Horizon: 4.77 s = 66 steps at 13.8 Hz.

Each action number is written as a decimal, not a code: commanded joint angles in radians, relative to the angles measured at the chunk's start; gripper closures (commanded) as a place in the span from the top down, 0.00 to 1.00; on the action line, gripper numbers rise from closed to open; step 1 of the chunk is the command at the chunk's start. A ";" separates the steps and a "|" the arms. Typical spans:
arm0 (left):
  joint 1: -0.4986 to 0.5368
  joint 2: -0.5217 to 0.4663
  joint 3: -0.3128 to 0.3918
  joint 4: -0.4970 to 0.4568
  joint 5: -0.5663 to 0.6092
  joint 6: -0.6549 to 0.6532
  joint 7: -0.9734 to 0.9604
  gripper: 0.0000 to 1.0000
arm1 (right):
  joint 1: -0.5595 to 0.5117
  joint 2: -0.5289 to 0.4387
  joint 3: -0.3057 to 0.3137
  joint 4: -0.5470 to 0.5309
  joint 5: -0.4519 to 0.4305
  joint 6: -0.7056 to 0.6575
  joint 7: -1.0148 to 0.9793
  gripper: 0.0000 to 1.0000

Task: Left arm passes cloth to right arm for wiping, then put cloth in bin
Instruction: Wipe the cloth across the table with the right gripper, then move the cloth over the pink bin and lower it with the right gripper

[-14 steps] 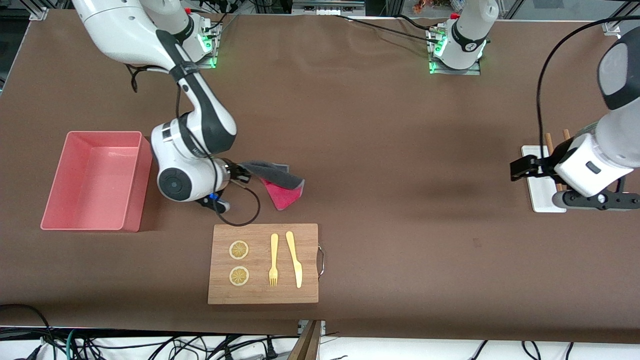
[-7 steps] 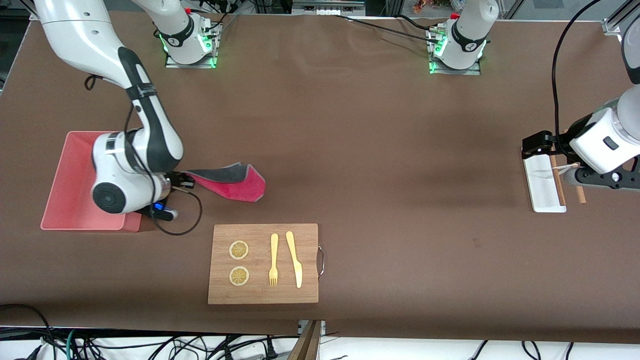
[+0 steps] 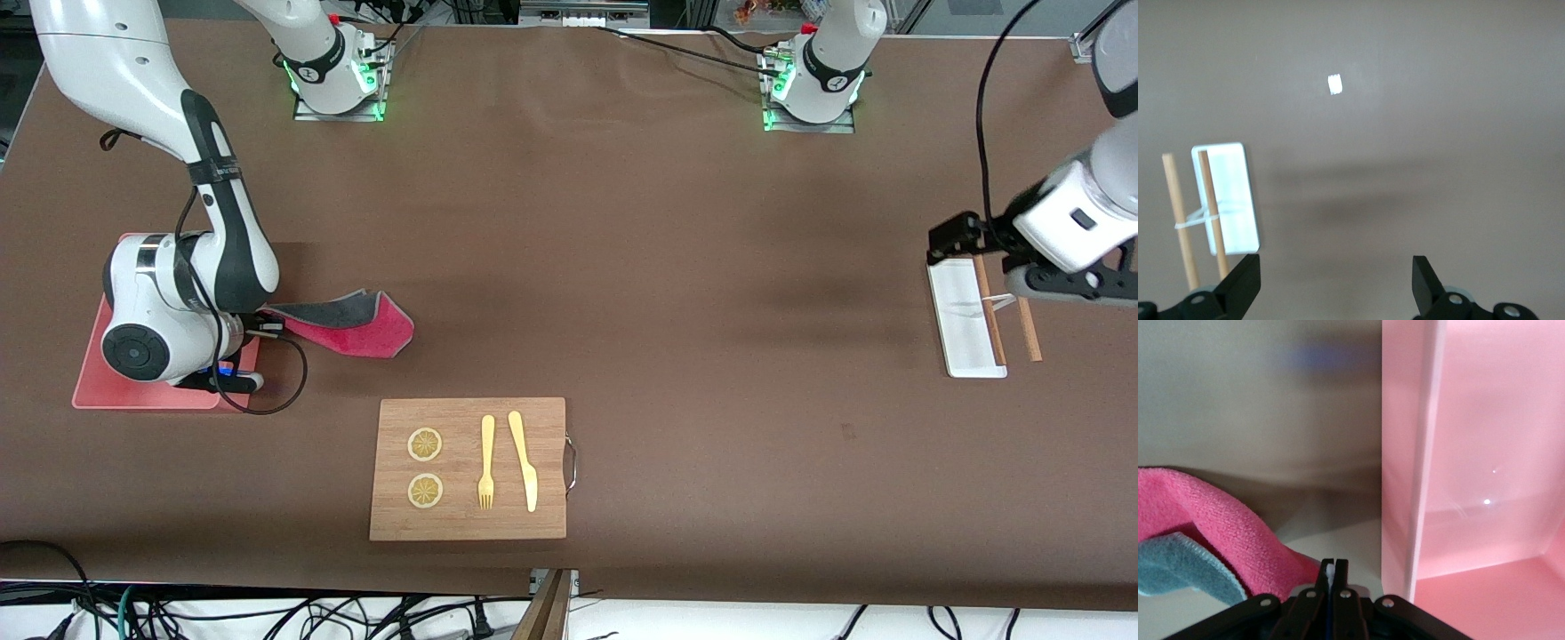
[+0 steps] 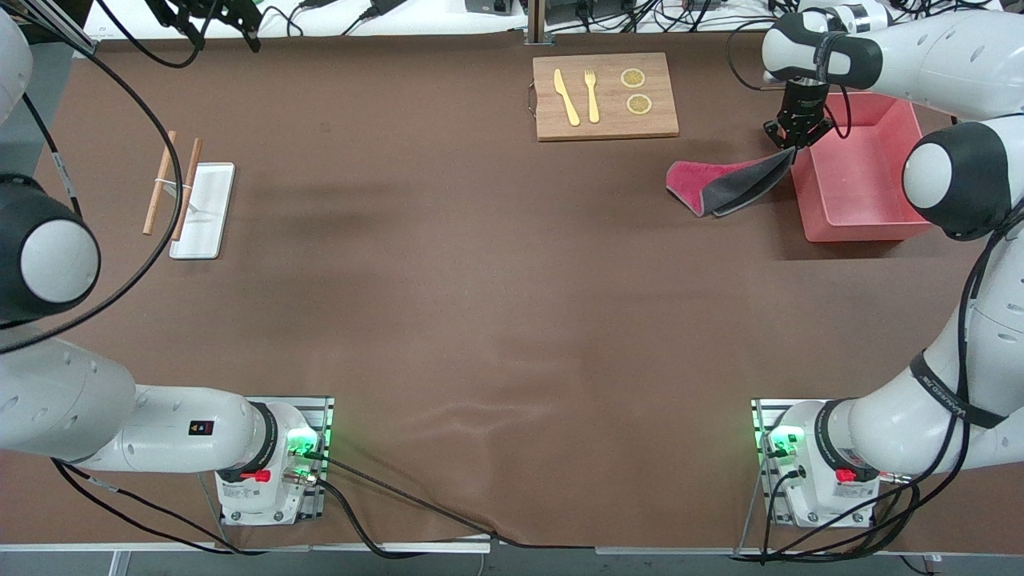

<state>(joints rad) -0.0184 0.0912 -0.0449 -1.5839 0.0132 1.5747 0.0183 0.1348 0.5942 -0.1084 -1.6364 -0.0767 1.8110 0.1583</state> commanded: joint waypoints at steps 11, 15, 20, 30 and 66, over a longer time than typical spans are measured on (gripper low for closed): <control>0.034 -0.051 -0.026 -0.073 0.018 0.065 -0.028 1.00 | 0.078 0.056 0.337 -0.014 0.101 0.281 0.689 0.00; 0.032 -0.050 -0.026 -0.071 0.018 0.065 -0.028 1.00 | 0.094 0.067 0.435 -0.010 0.115 0.381 0.861 0.00; 0.031 -0.048 -0.026 -0.070 0.018 0.062 -0.028 1.00 | 0.108 0.062 0.463 -0.019 0.134 0.365 0.858 0.00; 0.034 -0.048 -0.029 -0.065 0.019 0.056 -0.034 1.00 | 0.063 0.044 0.179 -0.025 0.129 0.147 0.290 0.00; -0.048 0.028 -0.069 -0.042 0.018 0.169 -0.029 1.00 | -0.123 -0.064 -0.191 0.176 0.034 -0.268 -0.464 0.00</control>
<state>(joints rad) -0.0657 0.1217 -0.1136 -1.6321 0.0260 1.7421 -0.0100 0.0098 0.5218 -0.2991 -1.4274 -0.0789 1.4924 -0.3241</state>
